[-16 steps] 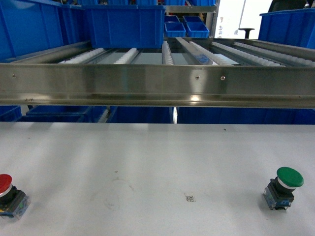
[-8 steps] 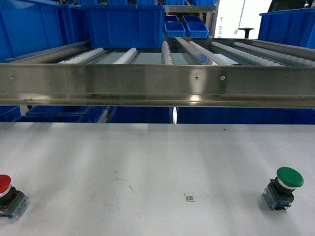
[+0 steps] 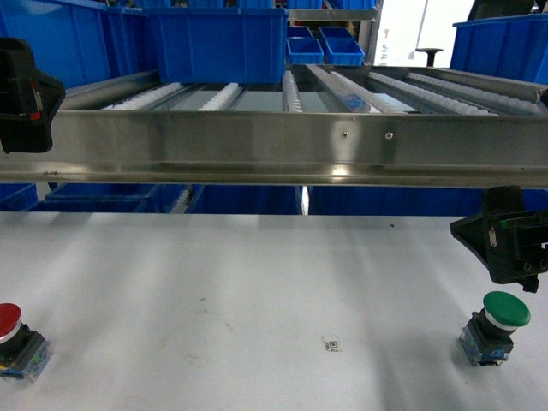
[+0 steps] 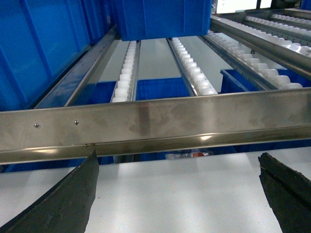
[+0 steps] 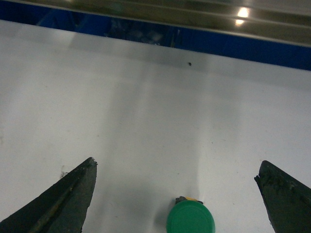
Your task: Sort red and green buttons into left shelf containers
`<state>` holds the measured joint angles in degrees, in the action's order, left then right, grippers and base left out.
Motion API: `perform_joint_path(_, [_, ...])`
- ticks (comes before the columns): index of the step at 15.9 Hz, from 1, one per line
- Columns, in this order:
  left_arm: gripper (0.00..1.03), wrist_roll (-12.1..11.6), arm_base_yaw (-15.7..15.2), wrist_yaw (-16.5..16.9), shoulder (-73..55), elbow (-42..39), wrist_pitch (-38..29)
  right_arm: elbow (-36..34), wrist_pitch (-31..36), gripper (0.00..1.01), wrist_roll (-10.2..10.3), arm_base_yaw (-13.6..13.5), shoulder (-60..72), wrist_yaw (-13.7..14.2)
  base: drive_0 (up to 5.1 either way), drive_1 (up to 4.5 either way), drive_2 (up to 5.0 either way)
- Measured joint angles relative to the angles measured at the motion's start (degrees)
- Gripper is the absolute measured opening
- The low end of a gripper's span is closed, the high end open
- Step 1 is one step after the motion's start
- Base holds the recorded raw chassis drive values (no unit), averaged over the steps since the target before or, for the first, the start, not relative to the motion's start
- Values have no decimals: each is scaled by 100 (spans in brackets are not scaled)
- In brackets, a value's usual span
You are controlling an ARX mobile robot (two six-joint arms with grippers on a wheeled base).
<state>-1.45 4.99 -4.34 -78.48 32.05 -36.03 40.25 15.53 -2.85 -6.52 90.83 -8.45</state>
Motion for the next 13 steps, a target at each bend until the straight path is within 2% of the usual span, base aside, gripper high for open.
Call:
perform_joint_path(3, [98, -11, 20, -4, 22, 2, 4, 341, -260, 98, 17, 205, 522, 74, 0, 0, 0])
perform_joint_path(6, [98, -11, 15, -20, 22, 2, 4, 579, -415, 98, 31, 367, 868, -122, 0, 0, 0])
perform_joint_path(13, [98, -13, 15, -20, 22, 2, 4, 271, -13, 98, 57, 120, 1233, 190, 0, 0, 0])
